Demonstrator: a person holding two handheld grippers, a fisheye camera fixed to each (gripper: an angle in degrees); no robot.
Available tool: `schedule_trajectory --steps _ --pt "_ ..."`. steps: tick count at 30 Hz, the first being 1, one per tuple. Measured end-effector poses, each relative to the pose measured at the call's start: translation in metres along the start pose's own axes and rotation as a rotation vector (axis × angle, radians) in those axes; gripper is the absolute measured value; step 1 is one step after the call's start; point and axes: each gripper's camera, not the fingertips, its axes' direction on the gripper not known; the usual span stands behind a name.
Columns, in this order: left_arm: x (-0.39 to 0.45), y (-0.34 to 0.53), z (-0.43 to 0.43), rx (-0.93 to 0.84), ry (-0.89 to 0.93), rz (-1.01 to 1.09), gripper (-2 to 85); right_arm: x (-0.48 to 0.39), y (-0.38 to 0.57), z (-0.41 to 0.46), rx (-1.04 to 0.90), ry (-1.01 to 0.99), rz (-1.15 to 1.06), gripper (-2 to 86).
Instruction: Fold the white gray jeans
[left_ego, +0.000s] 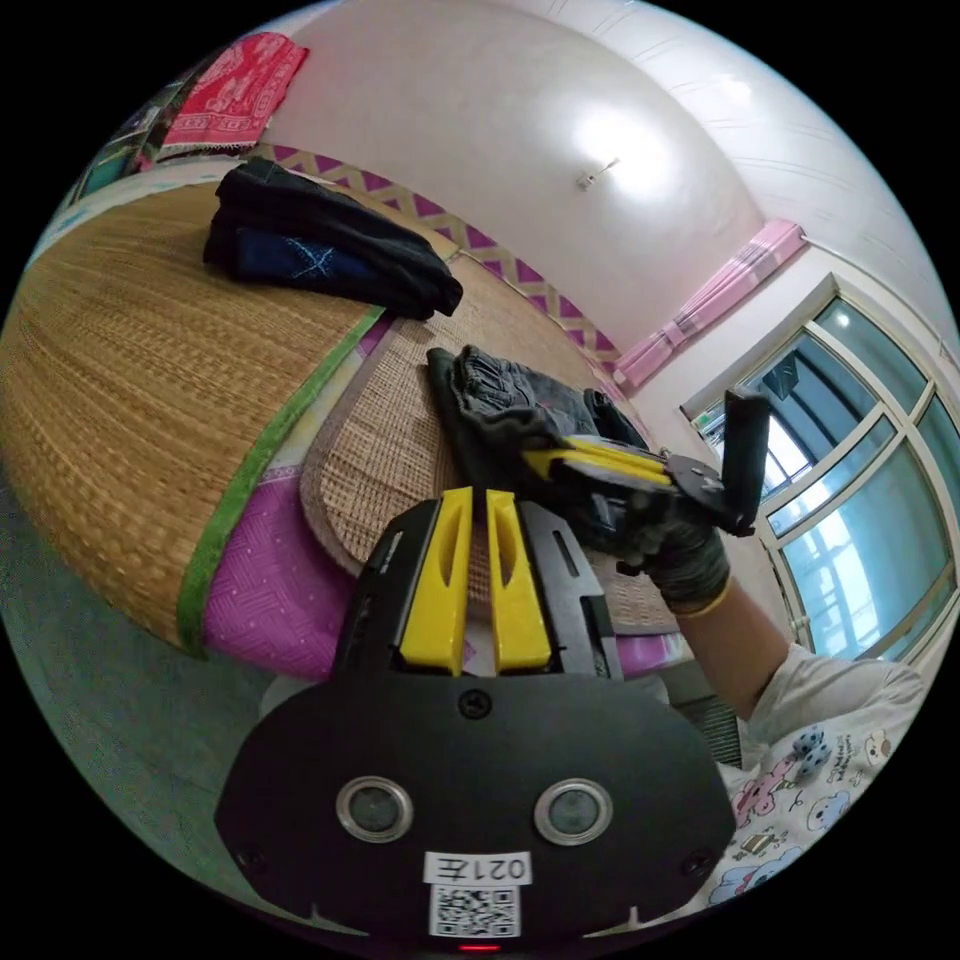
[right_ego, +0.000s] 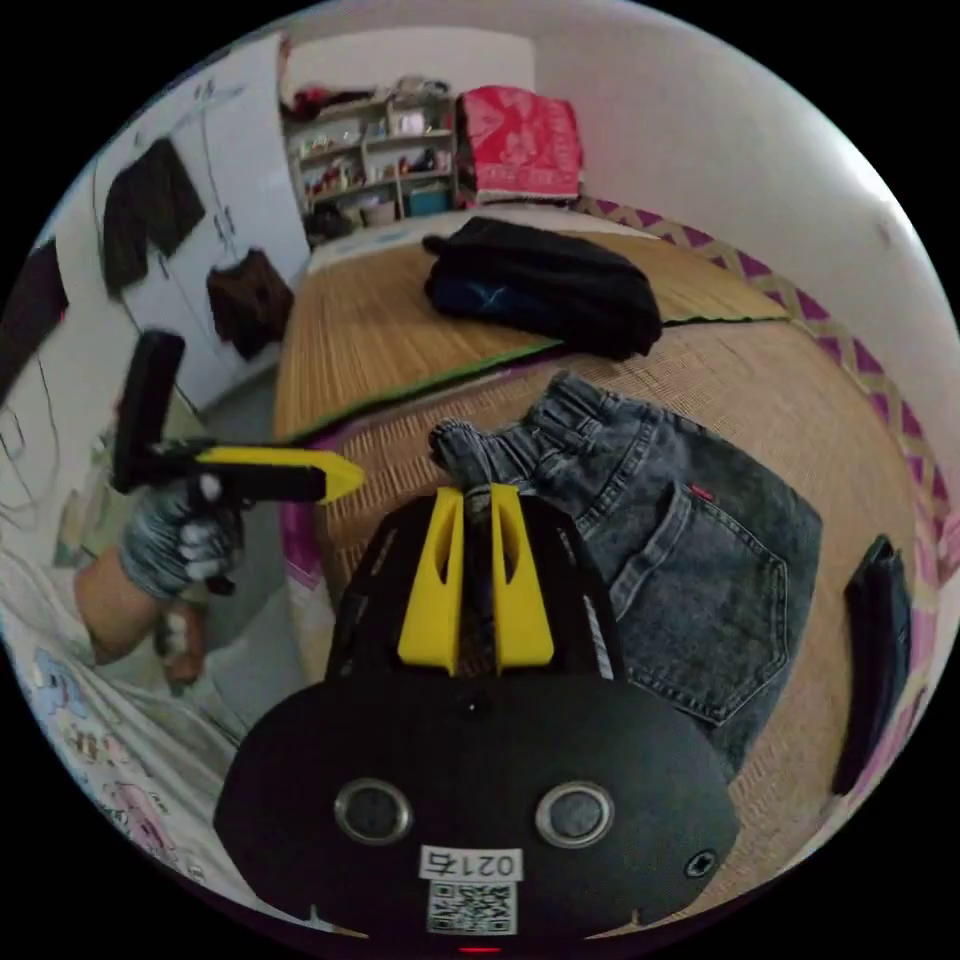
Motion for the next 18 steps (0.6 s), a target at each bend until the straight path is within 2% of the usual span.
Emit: schedule_trajectory --steps 3,6,11,13,18 --pt "-0.002 -0.026 0.032 -0.036 0.038 -0.003 8.8 0.077 0.03 -0.082 0.221 -0.152 0.207 4.4" --pt "-0.007 -0.055 0.078 -0.164 0.04 -0.022 10.6 0.149 0.074 -0.17 0.41 -0.181 0.38 4.2" --pt "-0.004 -0.08 0.124 -0.295 0.061 -0.004 5.0 0.25 0.174 -0.304 0.633 -0.12 0.577 3.8" --pt "0.004 -0.085 0.135 -0.327 0.045 0.023 3.5 0.296 0.247 -0.355 0.707 -0.094 0.727 3.3" --pt "0.044 -0.109 0.156 -0.332 0.099 0.136 2.0 0.356 0.431 -0.394 0.807 -0.148 1.083 2.6"
